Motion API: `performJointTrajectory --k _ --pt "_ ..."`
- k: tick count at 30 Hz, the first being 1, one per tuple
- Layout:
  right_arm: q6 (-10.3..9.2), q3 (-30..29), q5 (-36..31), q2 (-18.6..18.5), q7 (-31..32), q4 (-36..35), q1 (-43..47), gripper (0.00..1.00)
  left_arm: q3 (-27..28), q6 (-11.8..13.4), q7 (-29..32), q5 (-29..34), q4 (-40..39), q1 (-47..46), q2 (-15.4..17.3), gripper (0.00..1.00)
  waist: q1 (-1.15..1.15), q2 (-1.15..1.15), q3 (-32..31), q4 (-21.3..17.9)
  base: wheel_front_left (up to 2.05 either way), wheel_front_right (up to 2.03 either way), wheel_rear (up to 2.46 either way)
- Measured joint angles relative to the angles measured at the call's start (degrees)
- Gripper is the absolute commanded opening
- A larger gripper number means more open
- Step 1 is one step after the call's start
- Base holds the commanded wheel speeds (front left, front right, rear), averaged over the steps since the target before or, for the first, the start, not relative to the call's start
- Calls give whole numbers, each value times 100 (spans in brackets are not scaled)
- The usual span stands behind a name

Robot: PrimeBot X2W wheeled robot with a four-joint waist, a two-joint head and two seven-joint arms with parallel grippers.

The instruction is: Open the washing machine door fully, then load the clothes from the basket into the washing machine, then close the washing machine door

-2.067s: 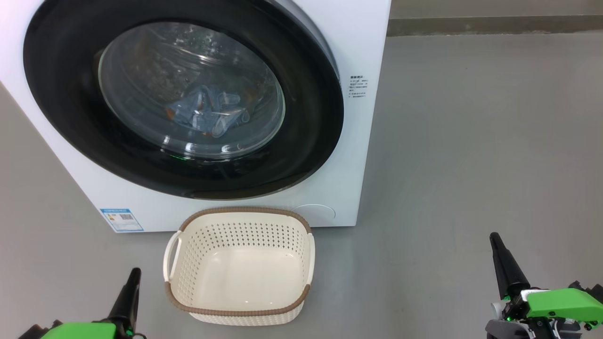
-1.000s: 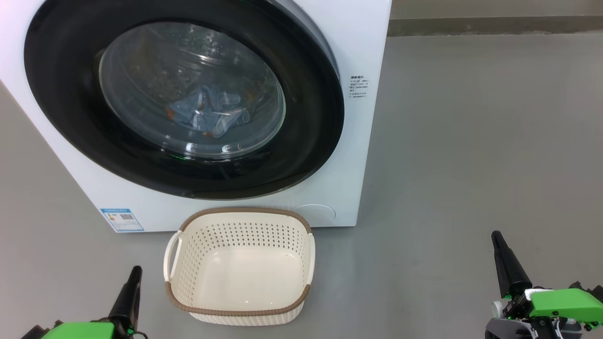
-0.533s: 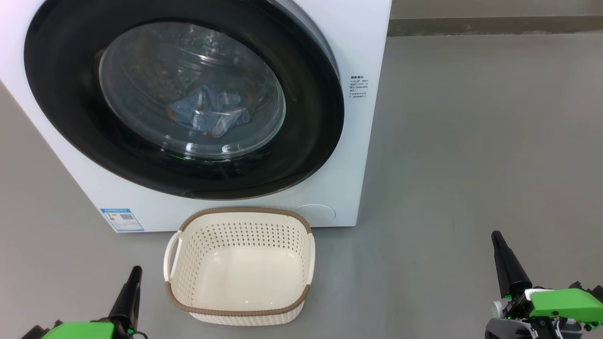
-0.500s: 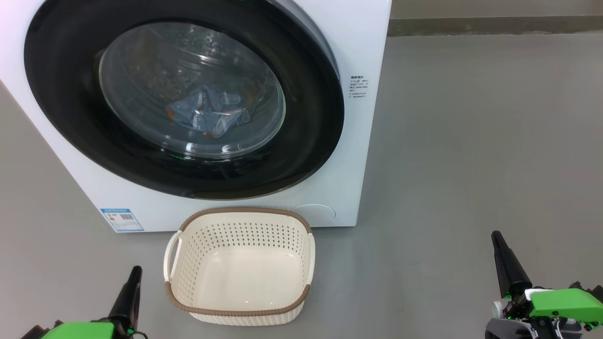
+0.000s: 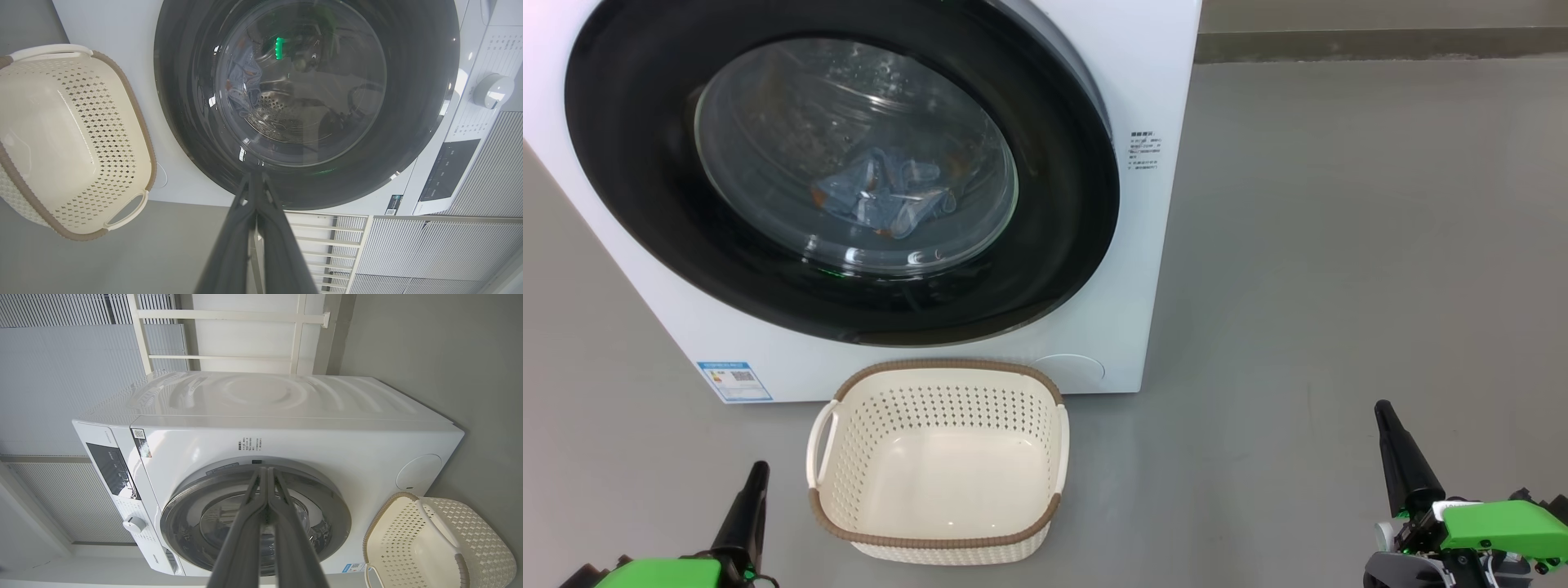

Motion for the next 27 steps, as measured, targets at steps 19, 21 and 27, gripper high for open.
performJointTrajectory --k 19,21,27 --pt "0 0 0 0 0 -1 0 0 0 0 0 -1 0 0 0 0 0 0 0 0 0 0 0" --pt "0 0 0 0 0 -1 0 0 0 0 0 -1 0 0 0 0 0 0 0 0 0 0 0" --pt "0 0 0 0 0 -1 0 0 0 0 0 -1 0 0 0 0 0 0 0 0 0 0 0"
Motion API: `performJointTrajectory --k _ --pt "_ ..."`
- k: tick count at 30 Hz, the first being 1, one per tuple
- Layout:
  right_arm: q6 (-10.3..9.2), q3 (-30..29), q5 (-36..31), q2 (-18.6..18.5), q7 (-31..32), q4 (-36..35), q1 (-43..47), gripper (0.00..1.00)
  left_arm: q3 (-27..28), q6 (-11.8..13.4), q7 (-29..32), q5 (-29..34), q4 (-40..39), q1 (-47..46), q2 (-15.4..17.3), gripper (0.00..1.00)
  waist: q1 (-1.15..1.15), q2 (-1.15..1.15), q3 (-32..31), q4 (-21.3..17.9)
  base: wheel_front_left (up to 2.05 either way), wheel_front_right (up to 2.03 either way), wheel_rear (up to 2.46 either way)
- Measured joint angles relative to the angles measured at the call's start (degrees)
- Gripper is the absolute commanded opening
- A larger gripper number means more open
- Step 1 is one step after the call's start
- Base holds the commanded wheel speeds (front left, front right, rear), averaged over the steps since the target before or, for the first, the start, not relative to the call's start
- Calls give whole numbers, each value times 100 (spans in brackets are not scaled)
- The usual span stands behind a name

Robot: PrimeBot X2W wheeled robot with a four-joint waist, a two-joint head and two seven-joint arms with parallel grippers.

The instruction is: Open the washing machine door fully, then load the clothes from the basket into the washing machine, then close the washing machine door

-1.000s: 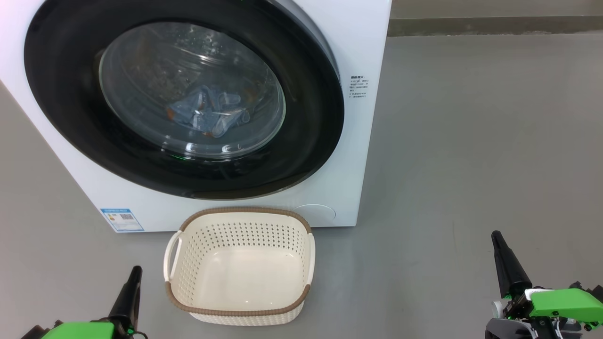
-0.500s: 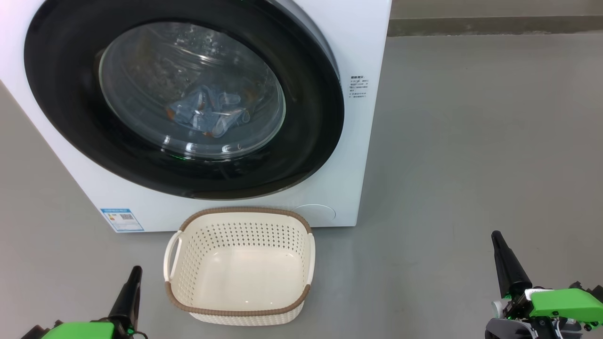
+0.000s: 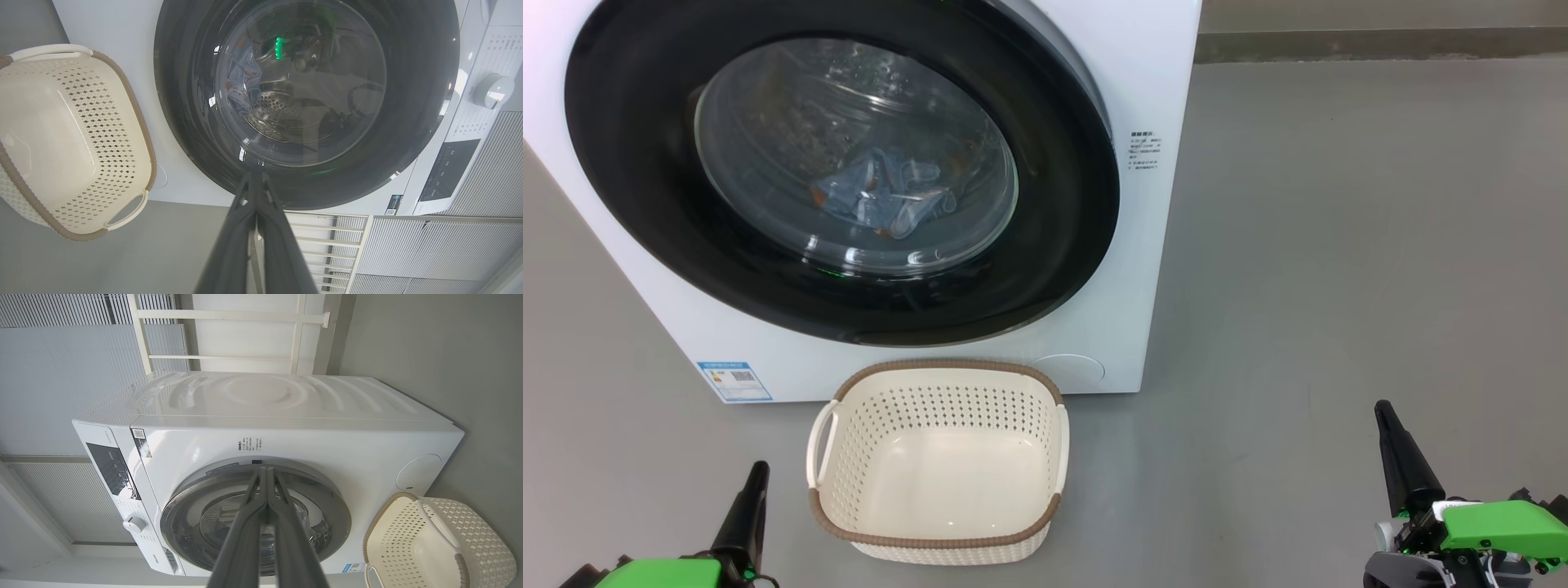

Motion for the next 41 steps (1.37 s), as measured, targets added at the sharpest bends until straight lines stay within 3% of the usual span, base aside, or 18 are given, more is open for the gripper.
performJointTrajectory --k 41 --pt "0 0 0 0 0 0 0 0 0 0 0 0 0 0 0 0 0 0 0 0 0 0 0"
